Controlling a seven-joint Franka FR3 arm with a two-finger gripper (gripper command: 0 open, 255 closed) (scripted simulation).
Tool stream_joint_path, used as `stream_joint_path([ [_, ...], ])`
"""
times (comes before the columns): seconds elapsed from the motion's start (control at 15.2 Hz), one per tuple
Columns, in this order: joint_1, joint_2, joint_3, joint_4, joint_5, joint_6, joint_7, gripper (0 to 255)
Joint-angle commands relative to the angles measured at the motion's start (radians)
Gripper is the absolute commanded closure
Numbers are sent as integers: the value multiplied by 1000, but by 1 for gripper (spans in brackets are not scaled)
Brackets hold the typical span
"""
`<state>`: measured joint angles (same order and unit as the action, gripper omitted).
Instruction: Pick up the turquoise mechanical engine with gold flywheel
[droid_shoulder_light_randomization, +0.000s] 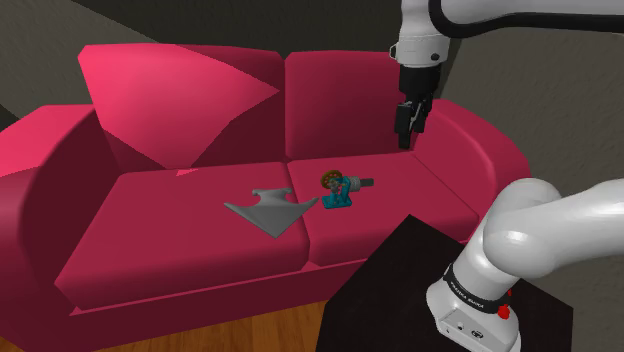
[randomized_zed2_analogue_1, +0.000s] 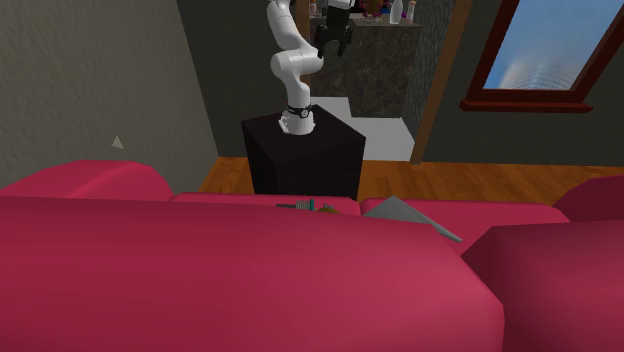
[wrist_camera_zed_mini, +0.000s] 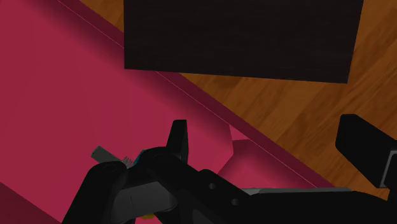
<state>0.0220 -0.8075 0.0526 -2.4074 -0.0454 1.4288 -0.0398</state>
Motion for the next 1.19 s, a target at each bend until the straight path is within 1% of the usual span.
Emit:
stream_joint_path([
  [0.0, 0, 0, 0, 0, 0, 0, 0, 0],
  [0.26, -11, 27, -69, -85, -51, 137, -88, 0],
  [0.53, -26, 85, -139, -146, -98, 284, -172, 0],
  [0.86, -41, 204, -227, -185, -144, 475, -276, 0],
  [1.12, -45, 333, -296, -185, -161, 630, -363, 0],
])
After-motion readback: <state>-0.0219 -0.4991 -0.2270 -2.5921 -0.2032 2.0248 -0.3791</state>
